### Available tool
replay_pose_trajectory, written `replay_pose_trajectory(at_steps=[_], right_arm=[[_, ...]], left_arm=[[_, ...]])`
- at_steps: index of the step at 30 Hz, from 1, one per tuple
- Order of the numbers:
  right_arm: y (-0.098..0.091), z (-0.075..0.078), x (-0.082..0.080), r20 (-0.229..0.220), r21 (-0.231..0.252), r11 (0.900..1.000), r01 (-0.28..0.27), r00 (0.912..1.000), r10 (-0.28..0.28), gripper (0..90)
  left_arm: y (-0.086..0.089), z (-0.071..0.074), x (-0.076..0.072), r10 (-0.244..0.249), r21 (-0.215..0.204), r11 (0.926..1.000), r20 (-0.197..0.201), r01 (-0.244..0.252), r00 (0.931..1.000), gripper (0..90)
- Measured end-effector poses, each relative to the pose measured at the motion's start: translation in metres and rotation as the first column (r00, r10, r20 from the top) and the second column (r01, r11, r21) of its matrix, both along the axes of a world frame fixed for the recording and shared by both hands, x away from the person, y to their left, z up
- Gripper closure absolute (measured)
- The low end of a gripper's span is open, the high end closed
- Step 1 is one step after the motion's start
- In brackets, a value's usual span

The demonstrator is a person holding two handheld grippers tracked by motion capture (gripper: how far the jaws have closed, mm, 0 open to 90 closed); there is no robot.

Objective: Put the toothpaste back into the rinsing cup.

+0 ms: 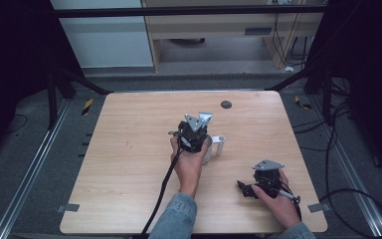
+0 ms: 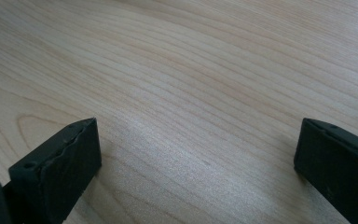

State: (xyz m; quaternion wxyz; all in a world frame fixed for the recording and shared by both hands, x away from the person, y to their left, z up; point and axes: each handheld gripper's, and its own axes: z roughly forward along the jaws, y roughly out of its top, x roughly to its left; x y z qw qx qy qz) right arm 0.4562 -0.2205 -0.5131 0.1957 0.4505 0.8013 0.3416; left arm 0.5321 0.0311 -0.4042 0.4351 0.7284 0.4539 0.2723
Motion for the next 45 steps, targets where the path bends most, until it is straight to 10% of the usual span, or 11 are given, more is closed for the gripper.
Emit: replay_pose_trajectory(at_steps=[45], right_arm=[[0.0000,0.0000,0.0000,0.000,0.000,1.0000,0.001,1.0000,-0.001,0.7]], left_arm=[[-0.0007,0.0025,0.0041,0.001,0.012,0.9999,-0.017,-0.001,0.9999,66.0]])
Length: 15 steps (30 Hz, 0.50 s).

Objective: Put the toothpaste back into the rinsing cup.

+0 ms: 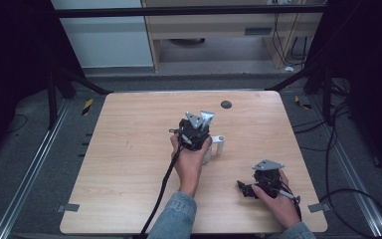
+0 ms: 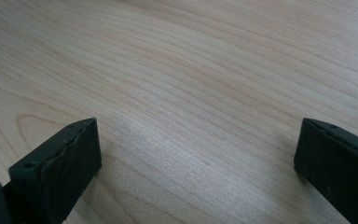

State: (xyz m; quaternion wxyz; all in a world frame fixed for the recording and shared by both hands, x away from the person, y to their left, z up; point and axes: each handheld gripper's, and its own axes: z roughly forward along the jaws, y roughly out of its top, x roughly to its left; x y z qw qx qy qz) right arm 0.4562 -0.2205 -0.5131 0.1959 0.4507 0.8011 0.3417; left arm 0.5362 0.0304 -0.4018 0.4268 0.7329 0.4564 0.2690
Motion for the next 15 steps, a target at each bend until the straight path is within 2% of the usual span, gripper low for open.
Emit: replay_pose_trajectory(at_steps=[15], right_arm=[[-0.0001,0.0000,0.0001,0.001,-0.001,1.0000,-0.001,1.0000,0.001,0.7]], left_arm=[[0.0010,-0.0006,-0.0032,0.005,0.021,0.9998,0.012,-0.005,0.9999,56.4]])
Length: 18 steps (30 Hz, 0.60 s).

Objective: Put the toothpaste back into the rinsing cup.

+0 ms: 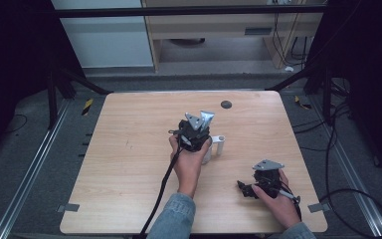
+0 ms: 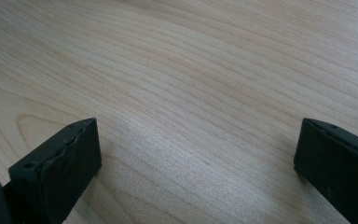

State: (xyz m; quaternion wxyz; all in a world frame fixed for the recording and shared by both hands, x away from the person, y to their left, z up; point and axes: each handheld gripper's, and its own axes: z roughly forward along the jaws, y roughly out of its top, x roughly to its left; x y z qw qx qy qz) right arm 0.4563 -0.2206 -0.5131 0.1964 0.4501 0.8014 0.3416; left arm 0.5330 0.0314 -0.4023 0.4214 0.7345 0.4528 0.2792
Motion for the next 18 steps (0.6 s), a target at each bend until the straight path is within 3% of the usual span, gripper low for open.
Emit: replay_pose_trajectory(at_steps=[13,18], right_arm=[[0.000,0.000,0.000,0.000,-0.002,1.0000,0.000,1.0000,0.000,0.6],[0.000,0.000,0.000,-0.004,0.003,1.0000,0.004,1.0000,-0.004,0.6]], left_arm=[[0.000,0.009,-0.012,-0.034,0.029,0.9990,0.013,0.034,0.9993,44.7],[0.003,0.012,-0.017,-0.078,0.064,0.9948,-0.031,0.080,0.9965,36.6]])
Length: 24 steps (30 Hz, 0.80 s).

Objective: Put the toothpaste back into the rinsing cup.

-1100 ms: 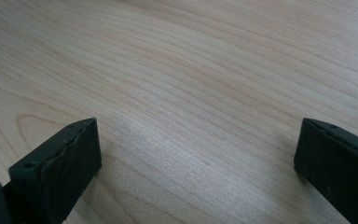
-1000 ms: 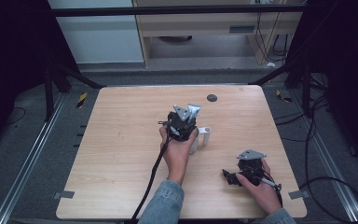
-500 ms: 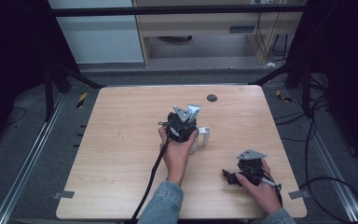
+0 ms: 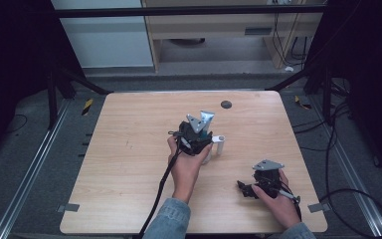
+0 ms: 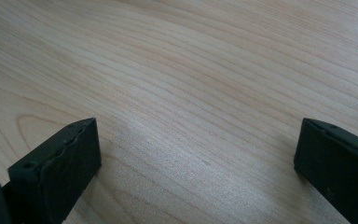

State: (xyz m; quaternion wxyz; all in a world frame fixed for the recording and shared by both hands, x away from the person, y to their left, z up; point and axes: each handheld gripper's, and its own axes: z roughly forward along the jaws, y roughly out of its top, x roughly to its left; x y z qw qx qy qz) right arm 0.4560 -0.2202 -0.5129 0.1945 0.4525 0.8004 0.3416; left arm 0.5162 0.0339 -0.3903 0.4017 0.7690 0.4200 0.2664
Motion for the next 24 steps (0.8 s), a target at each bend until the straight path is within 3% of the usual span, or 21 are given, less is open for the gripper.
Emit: replay_pose_trajectory(at_steps=[5,6,13,14,20,24], right_arm=[[0.000,0.000,0.000,0.001,-0.001,1.0000,-0.001,1.0000,0.001,0.6],[0.000,0.000,0.000,0.001,-0.001,1.0000,-0.001,1.0000,0.001,0.6],[0.000,0.000,0.000,0.000,0.001,1.0000,0.001,1.0000,-0.001,0.6],[0.000,0.000,0.000,0.000,0.000,1.0000,0.001,1.0000,-0.001,0.6],[0.000,0.000,0.000,0.002,-0.009,1.0000,-0.004,1.0000,0.004,0.6],[0.000,0.000,0.000,0.001,0.000,1.0000,0.000,1.0000,0.000,0.6]], left_arm=[[0.001,0.004,-0.008,-0.045,0.029,0.9985,-0.028,0.046,0.9986,29.0],[0.001,0.005,-0.009,-0.061,0.033,0.9975,-0.038,0.062,0.9974,23.8],[0.001,0.006,-0.012,-0.063,0.038,0.9972,-0.058,0.065,0.9964,11.5],[0.002,0.006,-0.012,-0.068,0.062,0.9955,-0.073,0.073,0.9950,10.0],[0.012,0.006,-0.019,-0.087,0.067,0.9933,-0.099,0.094,0.9913,5.9],[0.029,0.007,-0.026,-0.096,0.069,0.9921,-0.110,0.104,0.9893,5.9]])
